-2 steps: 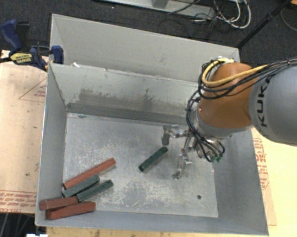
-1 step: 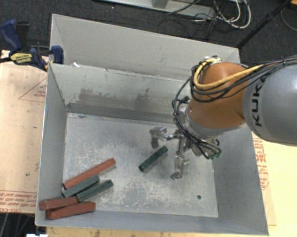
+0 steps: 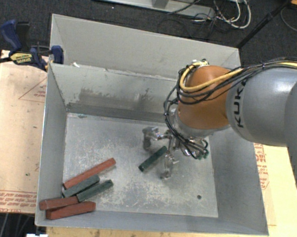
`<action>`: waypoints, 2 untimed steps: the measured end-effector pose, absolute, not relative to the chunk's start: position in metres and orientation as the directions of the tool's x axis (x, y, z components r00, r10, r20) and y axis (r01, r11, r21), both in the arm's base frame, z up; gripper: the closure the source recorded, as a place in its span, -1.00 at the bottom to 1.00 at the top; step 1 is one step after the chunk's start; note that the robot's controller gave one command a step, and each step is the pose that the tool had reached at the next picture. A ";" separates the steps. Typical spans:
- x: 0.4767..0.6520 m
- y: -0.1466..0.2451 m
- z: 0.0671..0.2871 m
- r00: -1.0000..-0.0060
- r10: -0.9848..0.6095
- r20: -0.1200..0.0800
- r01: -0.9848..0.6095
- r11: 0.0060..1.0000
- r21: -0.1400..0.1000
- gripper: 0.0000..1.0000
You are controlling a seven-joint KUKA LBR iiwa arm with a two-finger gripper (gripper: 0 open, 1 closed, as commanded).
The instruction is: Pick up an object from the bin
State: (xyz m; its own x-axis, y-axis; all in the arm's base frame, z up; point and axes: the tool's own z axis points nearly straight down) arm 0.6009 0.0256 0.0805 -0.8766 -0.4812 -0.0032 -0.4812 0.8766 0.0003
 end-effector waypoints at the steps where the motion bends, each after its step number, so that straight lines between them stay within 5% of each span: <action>1: 0.614 0.028 0.072 -0.747 -0.665 -0.003 -0.665 0.747 0.000 1.00; 2: 0.614 0.028 0.072 -0.747 -0.665 -0.004 -0.665 0.747 0.000 1.00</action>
Offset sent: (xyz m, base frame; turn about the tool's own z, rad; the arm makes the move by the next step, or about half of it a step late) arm 0.0000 0.0000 0.0000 0.0000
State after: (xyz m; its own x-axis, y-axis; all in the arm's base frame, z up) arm 0.6141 0.0285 0.0716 -0.7472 -0.6646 -0.0036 -0.6646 0.7472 -0.0003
